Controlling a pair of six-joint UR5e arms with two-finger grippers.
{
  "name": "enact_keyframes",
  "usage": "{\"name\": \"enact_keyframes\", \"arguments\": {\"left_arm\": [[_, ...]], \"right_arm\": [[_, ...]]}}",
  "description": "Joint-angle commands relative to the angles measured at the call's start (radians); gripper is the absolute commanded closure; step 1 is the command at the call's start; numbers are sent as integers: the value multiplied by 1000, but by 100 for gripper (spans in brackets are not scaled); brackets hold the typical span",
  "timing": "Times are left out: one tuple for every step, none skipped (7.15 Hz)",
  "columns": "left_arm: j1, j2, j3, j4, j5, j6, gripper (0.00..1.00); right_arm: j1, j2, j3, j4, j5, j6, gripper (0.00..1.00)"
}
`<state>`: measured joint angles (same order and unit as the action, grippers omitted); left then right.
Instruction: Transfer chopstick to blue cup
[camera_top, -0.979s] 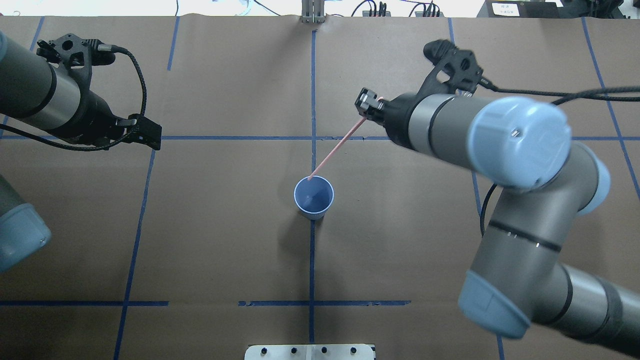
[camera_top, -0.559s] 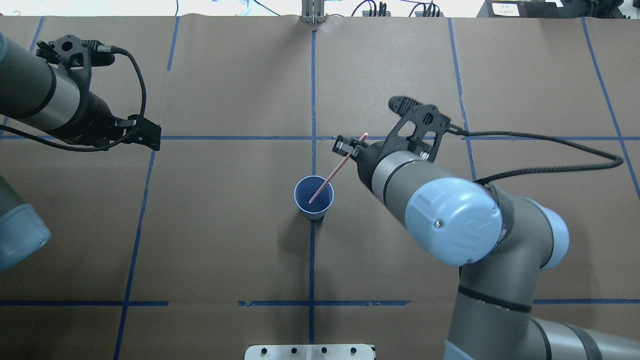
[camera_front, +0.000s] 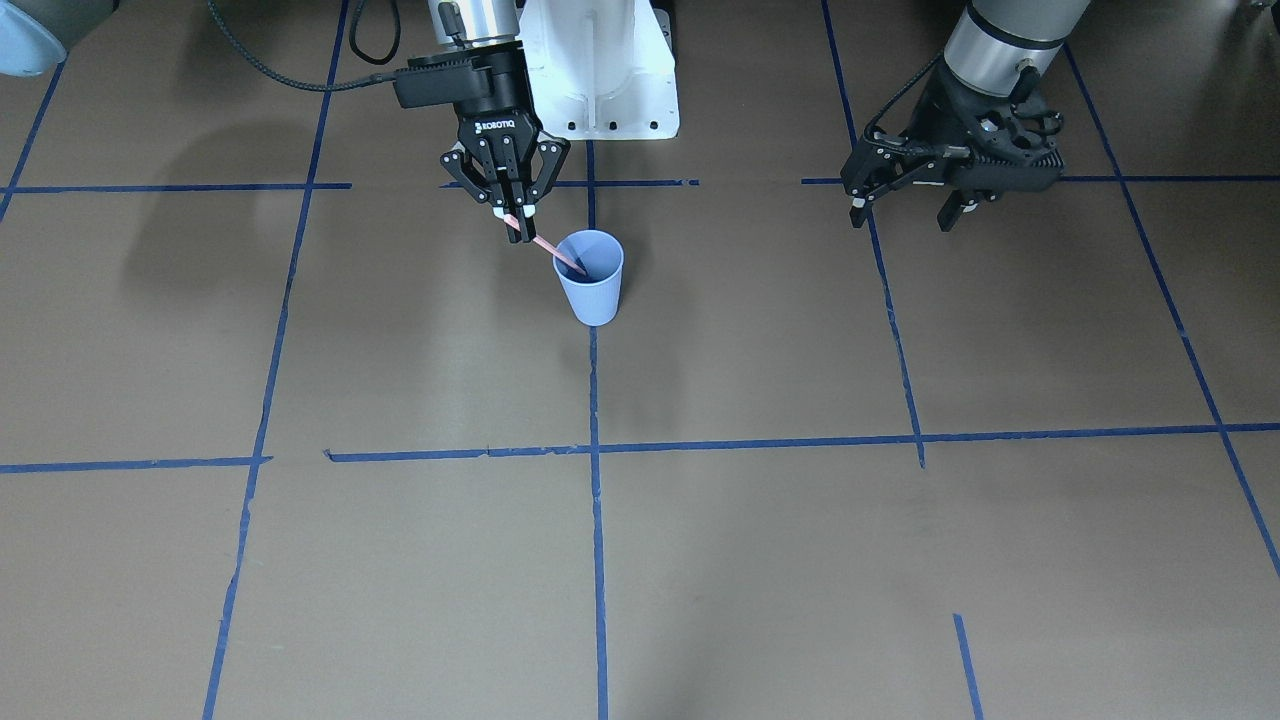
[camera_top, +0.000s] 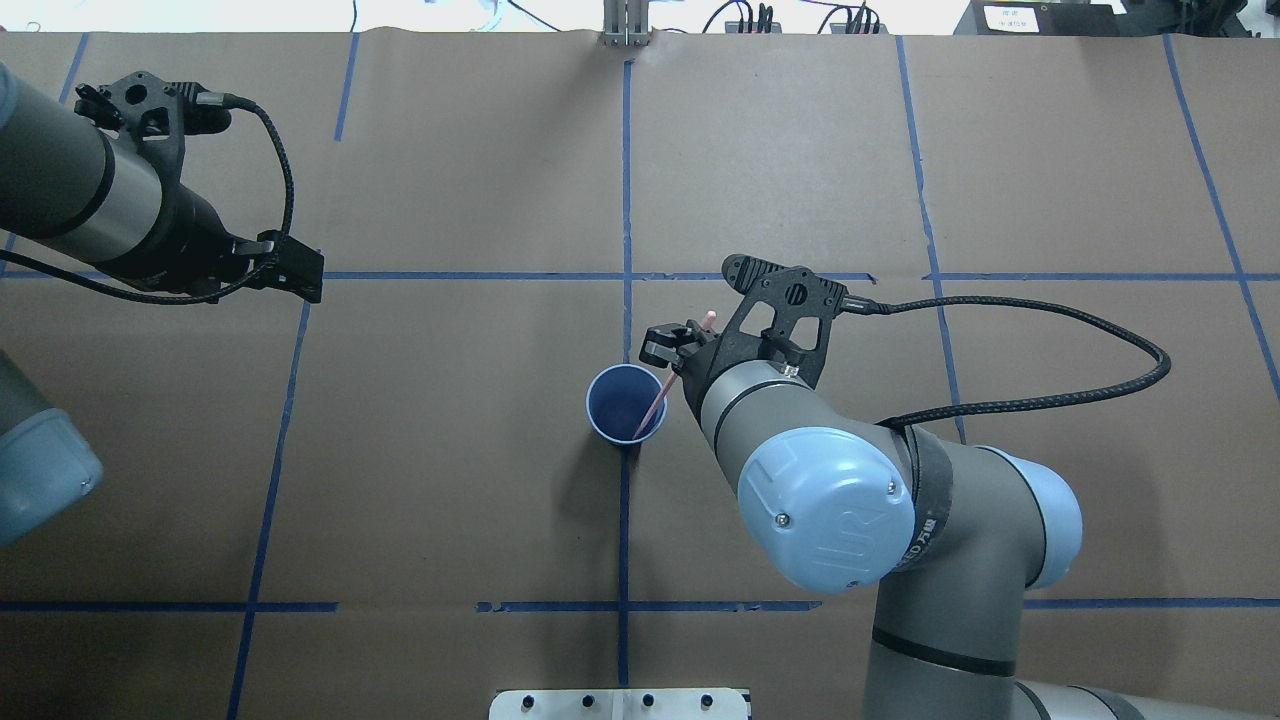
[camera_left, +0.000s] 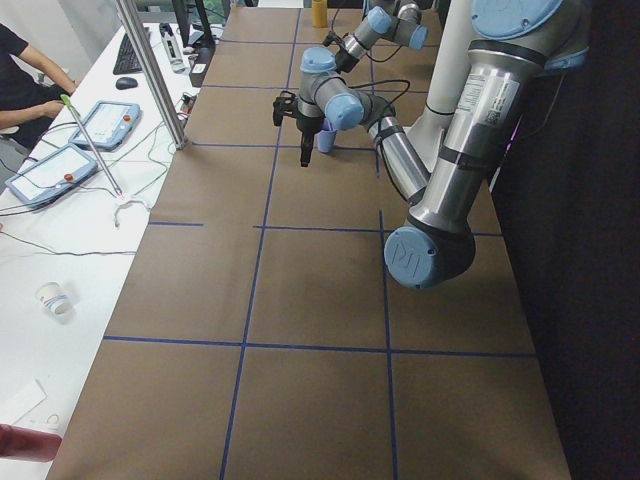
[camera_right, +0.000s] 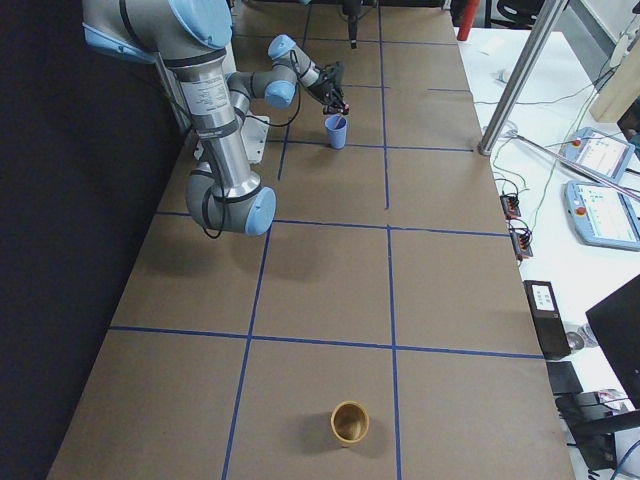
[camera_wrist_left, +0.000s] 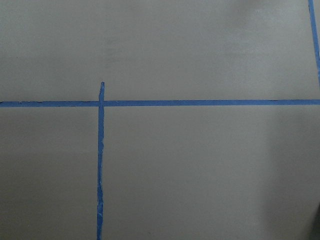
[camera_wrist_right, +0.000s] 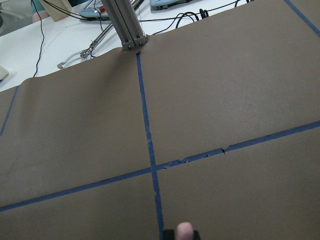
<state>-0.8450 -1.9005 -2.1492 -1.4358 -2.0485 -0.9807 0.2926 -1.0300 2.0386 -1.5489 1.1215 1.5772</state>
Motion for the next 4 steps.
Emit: {"name": "enact_keyframes", "arguments": {"left_arm": [[0,-3,0,0,1,0,0],[0,0,0,0,4,8,0],[-15,35,-4,0,4,70,0],[-61,90,-8,-2,-1,202,0]], "right_arm": [[0,28,-11,-5,-3,-9,0],[19,28,38,-7,4,-41,0],[70,-20,126,-8,51,-77,0],[156,-162,203,-4,187,-81,0]]}}
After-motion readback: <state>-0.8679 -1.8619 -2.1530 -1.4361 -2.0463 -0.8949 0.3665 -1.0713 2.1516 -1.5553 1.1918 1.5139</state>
